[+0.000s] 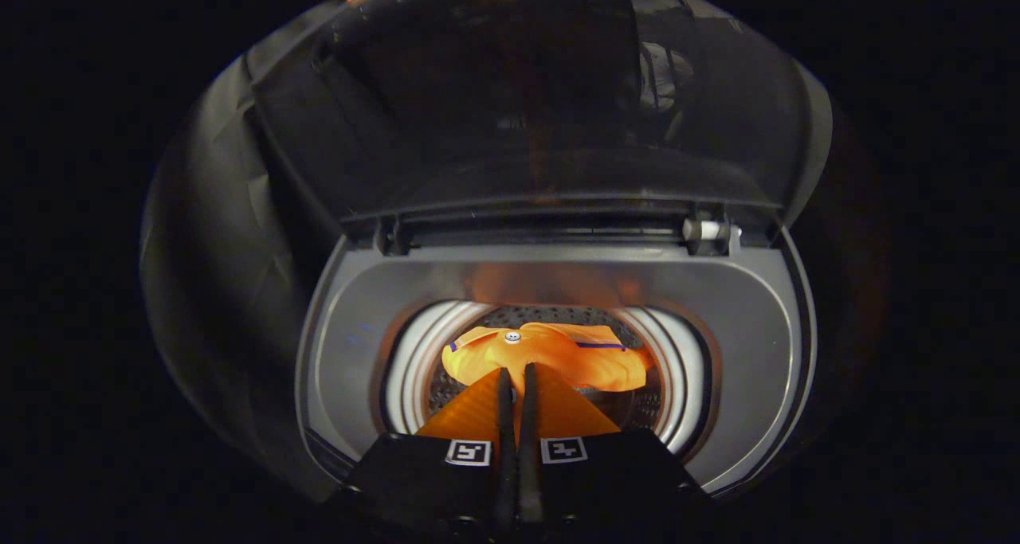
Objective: Put the clothes into the washing machine and then close the washing machine lid.
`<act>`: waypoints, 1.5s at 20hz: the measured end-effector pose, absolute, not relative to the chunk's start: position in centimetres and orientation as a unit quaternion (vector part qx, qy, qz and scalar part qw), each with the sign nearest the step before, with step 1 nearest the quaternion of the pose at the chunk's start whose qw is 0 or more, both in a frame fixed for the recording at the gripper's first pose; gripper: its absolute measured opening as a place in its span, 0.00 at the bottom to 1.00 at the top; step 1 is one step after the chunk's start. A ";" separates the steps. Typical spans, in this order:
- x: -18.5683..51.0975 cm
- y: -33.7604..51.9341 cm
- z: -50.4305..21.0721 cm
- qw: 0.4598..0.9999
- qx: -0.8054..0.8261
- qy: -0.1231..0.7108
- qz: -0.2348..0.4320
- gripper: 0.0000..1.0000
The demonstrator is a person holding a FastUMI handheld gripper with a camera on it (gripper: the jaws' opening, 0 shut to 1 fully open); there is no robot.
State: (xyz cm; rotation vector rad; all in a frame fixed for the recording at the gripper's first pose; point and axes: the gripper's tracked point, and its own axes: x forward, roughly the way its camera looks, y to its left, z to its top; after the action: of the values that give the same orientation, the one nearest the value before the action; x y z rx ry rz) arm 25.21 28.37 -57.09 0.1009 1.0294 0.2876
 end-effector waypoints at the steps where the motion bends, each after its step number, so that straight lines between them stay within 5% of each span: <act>1: 24.9 28.2 -57.9 0.856 0.048 0.496 0.133 0.09; 7: 24.6 27.7 -59.9 0.853 0.054 0.508 0.112 0.15; 10: 25.2 27.6 -58.7 0.861 0.049 0.493 0.117 0.32; 17: 24.8 27.5 -57.0 0.867 0.049 0.482 0.118 0.50; 25: 23.8 27.5 -51.9 0.886 0.055 0.446 0.119 0.87; 30: 23.4 26.7 -48.4 0.897 0.055 0.425 0.109 0.95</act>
State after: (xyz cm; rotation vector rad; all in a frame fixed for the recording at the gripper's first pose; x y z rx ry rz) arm 23.40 26.69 -48.35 0.1132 0.8796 0.2253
